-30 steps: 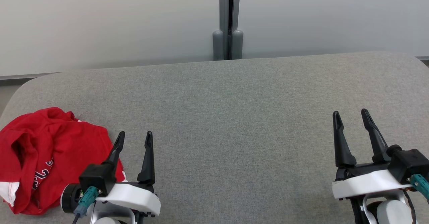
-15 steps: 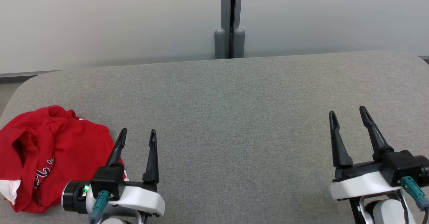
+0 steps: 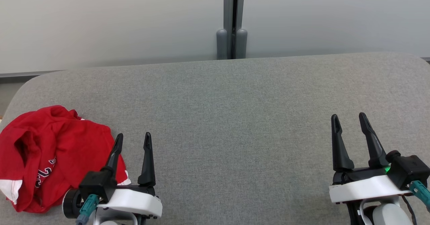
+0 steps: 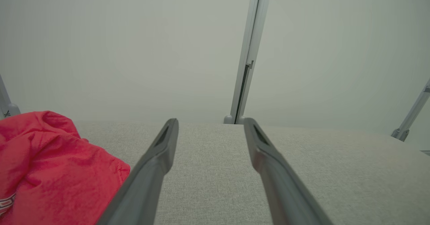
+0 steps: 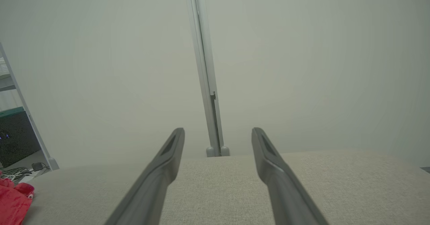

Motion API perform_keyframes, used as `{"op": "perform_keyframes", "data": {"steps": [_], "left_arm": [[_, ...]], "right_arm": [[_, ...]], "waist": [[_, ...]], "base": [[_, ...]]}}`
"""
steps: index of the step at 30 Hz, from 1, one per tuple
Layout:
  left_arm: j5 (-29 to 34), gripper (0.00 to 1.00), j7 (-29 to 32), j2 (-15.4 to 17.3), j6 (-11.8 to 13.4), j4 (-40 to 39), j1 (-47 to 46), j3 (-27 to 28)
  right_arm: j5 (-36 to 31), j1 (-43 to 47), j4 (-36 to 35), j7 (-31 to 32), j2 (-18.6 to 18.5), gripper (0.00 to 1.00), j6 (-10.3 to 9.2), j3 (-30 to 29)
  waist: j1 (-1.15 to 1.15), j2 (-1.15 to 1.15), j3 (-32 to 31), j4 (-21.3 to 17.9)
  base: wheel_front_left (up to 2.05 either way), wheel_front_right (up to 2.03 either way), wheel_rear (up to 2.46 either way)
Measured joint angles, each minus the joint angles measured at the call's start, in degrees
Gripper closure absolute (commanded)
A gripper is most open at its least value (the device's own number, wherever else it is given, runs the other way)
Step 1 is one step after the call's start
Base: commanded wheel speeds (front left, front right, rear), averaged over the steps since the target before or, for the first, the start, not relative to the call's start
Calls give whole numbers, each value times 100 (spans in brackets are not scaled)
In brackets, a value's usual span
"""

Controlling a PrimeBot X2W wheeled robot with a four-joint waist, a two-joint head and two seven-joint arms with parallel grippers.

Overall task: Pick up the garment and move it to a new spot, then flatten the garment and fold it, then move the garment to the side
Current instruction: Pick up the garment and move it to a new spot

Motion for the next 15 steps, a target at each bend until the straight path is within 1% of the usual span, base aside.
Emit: {"op": "perform_keyframes", "data": {"steps": [1, 2, 6, 9, 15], "left_arm": [[1, 0, -7, -29, -67, 30, 22, 46], [1, 0, -33, -83, -205, 120, 31, 127], [-116, 0, -75, -136, -407, 347, 69, 299], [-68, 0, -107, -144, -480, 439, 79, 336], [25, 0, -160, -147, -478, 485, 79, 249]], "right_arm": [[60, 2, 33, -5, 0, 0, 0, 25], [247, 4, 113, -32, 4, 0, 0, 52], [286, 3, 232, -64, 1, 0, 0, 80], [193, 3, 289, -105, 0, 0, 0, 110], [29, 2, 385, -164, 0, 0, 0, 146]], "waist": [[0, 0, -1, 0], [0, 0, -9, 0], [0, 0, -29, -7], [0, 0, -44, -17], [0, 0, -76, -25]], "base": [[0, 0, 0], [0, 0, 0], [0, 0, 0], [0, 0, 0], [0, 0, 0]]}}
